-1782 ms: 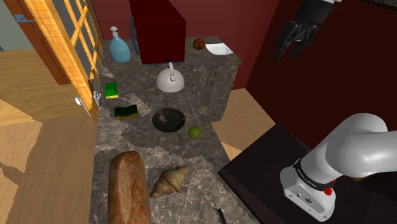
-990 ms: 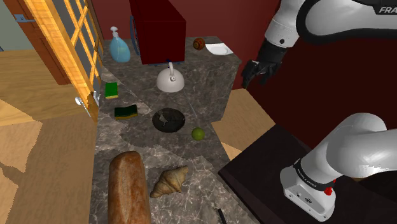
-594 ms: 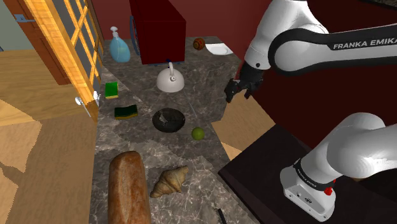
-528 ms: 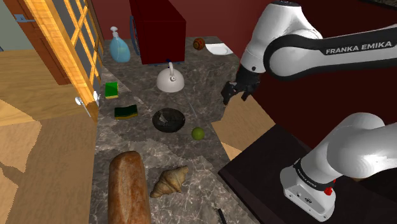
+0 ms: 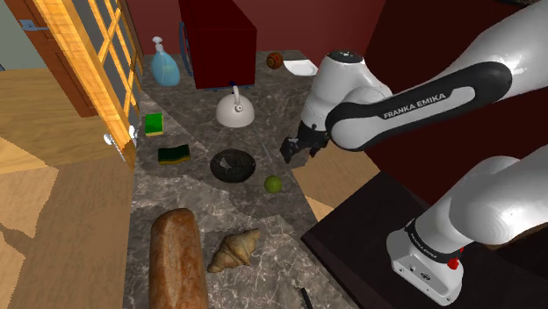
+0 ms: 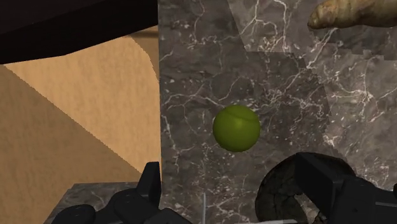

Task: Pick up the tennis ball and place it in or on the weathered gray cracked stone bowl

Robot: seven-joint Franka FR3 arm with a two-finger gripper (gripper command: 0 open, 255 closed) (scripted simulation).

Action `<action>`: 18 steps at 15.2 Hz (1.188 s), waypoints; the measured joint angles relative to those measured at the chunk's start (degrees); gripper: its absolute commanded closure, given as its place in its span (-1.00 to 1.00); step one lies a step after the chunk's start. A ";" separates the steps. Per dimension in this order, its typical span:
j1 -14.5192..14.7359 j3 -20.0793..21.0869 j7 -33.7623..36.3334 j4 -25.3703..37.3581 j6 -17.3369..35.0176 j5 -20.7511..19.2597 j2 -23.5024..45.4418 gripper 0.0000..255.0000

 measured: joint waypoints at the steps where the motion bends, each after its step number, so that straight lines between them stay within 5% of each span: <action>1: -0.58 1.21 1.99 0.43 1.97 -1.37 2.35 -1.00; 4: -2.87 4.21 8.77 1.28 8.17 -7.67 9.65 -1.00; 7: -4.62 5.64 19.74 4.94 12.54 -19.60 18.99 -1.00; 11: -1.11 1.14 34.17 9.83 16.03 -35.78 29.68 -1.00; 18: 3.75 -4.99 42.64 13.64 18.61 -45.62 37.24 -1.00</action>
